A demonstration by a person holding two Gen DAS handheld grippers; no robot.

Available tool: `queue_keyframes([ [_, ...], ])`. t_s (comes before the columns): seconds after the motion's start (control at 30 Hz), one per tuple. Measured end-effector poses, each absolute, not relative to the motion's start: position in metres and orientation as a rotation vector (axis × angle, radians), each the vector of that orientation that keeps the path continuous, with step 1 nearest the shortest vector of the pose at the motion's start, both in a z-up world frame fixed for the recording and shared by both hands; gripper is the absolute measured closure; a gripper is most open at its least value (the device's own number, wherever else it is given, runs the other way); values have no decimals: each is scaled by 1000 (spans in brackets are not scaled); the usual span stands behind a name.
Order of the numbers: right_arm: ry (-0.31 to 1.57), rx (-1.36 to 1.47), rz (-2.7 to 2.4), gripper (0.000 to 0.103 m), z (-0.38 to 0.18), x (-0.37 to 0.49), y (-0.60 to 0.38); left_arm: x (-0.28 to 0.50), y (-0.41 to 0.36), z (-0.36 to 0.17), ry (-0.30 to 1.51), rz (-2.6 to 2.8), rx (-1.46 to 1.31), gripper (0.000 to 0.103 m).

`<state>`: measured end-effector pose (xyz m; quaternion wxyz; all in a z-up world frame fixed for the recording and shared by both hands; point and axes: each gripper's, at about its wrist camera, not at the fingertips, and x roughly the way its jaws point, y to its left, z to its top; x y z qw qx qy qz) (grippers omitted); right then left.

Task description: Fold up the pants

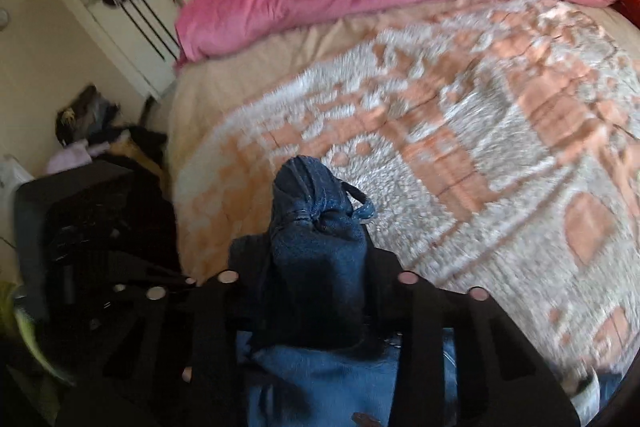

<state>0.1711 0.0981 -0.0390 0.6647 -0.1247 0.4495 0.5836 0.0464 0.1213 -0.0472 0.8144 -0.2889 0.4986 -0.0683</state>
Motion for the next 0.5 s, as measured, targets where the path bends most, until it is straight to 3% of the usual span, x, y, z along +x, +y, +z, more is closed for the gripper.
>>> queue_keyframes([
  [0.43,826,-44,1317,68,18,172,-37,43,41,-5,931,-291,-488,78],
  [0.5,809,-21,1298,63,21,173,-57,52,21,1,914,-317,-441,77],
])
